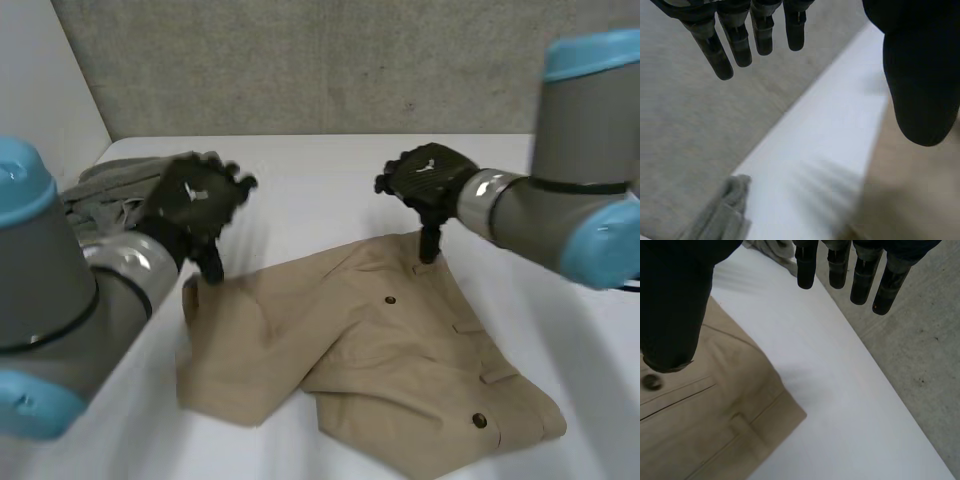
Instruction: Fold the laundry.
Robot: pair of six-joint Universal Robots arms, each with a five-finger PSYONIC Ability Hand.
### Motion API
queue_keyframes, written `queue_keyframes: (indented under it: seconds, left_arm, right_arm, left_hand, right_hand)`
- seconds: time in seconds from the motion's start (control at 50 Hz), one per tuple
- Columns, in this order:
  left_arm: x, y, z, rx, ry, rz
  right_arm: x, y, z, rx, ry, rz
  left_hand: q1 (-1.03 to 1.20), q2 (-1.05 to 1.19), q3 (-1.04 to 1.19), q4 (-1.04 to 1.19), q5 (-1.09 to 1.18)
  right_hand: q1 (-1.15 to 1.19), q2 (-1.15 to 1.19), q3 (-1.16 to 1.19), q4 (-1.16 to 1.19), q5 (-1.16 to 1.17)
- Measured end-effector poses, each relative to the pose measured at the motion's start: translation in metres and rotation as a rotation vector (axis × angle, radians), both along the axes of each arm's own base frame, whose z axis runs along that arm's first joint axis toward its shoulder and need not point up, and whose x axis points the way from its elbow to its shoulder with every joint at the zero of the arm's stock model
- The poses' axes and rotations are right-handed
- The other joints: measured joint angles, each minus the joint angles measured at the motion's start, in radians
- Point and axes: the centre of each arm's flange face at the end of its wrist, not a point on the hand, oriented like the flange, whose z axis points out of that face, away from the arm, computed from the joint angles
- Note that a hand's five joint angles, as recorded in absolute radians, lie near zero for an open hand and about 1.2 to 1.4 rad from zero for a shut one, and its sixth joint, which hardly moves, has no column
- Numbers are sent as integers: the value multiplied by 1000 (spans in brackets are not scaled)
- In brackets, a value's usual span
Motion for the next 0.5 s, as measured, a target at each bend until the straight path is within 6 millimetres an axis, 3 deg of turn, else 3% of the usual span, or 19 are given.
queue_keyframes:
  seconds: [0.1,0.2,0.22,0.24,0.32,0.5]
  left_arm:
    - [-1,-38,-5,19,87,57]
    - [-3,-69,-31,98,85,95]
    - [-3,-79,-44,140,67,108]
    - [-3,-79,-44,140,67,108]
    - [2,-97,-77,251,10,141]
    - [5,-106,-105,337,-36,161]
  right_arm:
    - [25,-19,-31,-24,-11,-3]
    - [34,-34,-58,-21,-4,-8]
    - [36,-39,-67,-17,0,-11]
    - [36,-39,-67,-17,0,-11]
    - [38,-48,-90,-1,15,-23]
    - [38,-50,-107,20,34,-27]
  left_hand:
    - [0,0,0,0,0]
    - [0,0,0,0,0]
    - [0,0,0,0,0]
    - [0,0,0,0,0]
    - [3,3,2,4,4]
    - [88,91,78,94,99]
  right_hand:
    - [0,0,0,0,2]
    - [0,0,9,0,4]
    - [0,0,12,0,4]
    - [0,0,12,0,4]
    - [20,45,58,23,31]
    - [144,173,186,165,147]
